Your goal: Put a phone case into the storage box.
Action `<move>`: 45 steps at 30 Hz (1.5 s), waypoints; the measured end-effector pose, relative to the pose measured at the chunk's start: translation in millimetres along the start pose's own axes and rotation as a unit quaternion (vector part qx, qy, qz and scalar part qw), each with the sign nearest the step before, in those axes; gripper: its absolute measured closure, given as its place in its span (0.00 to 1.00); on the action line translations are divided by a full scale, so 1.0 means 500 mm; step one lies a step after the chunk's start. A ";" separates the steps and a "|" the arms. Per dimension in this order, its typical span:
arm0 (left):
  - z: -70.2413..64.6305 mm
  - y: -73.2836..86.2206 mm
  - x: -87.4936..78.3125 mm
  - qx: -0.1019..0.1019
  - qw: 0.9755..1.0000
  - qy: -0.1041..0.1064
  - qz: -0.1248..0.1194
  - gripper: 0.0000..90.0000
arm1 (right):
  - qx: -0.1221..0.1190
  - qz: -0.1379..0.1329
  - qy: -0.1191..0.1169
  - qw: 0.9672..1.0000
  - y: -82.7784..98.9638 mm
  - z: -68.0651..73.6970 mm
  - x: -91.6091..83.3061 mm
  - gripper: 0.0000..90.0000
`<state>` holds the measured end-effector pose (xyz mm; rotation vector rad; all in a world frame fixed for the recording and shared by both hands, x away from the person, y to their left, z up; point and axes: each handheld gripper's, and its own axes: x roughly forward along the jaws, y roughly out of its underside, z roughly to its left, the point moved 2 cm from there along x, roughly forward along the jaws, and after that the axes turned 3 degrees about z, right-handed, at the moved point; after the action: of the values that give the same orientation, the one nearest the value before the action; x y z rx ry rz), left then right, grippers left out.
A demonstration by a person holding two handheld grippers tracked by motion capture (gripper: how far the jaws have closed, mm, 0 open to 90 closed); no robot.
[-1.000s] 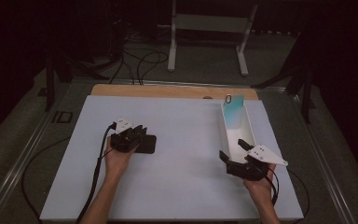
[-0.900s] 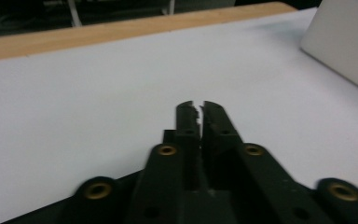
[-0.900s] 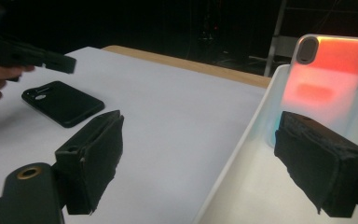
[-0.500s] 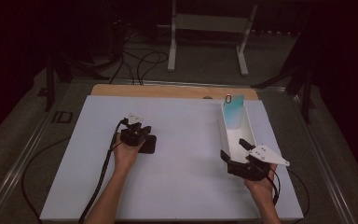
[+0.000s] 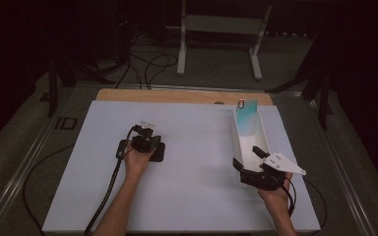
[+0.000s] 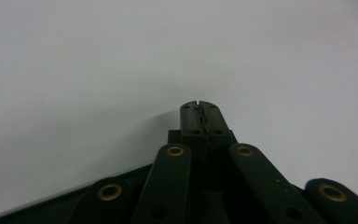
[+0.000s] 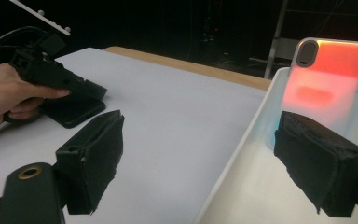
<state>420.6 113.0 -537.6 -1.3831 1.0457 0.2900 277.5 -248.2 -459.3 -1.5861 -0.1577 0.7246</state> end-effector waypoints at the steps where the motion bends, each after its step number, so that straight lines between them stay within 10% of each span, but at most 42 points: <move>1: 0.000 -0.001 0.002 -0.001 1.000 0.002 0.002 1.00 | 0.001 0.000 0.000 1.000 0.000 0.000 0.000 0.17; 19: 0.000 -0.009 0.014 -0.012 1.000 0.007 0.024 1.00 | -0.002 0.002 -0.002 1.000 0.000 0.004 0.002 0.17; 35: -0.079 0.083 -0.061 0.059 0.996 0.054 0.047 1.00 | -0.005 0.002 -0.003 1.000 -0.001 0.005 0.000 0.17; 45: 0.010 0.174 -0.171 0.011 0.999 -0.028 0.030 0.99 | -0.005 0.002 -0.002 1.000 -0.004 0.004 0.003 0.17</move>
<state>313.3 171.3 -532.5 -1.3180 1.0424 0.3589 278.2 -245.1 -457.8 -1.5950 -0.1614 0.7300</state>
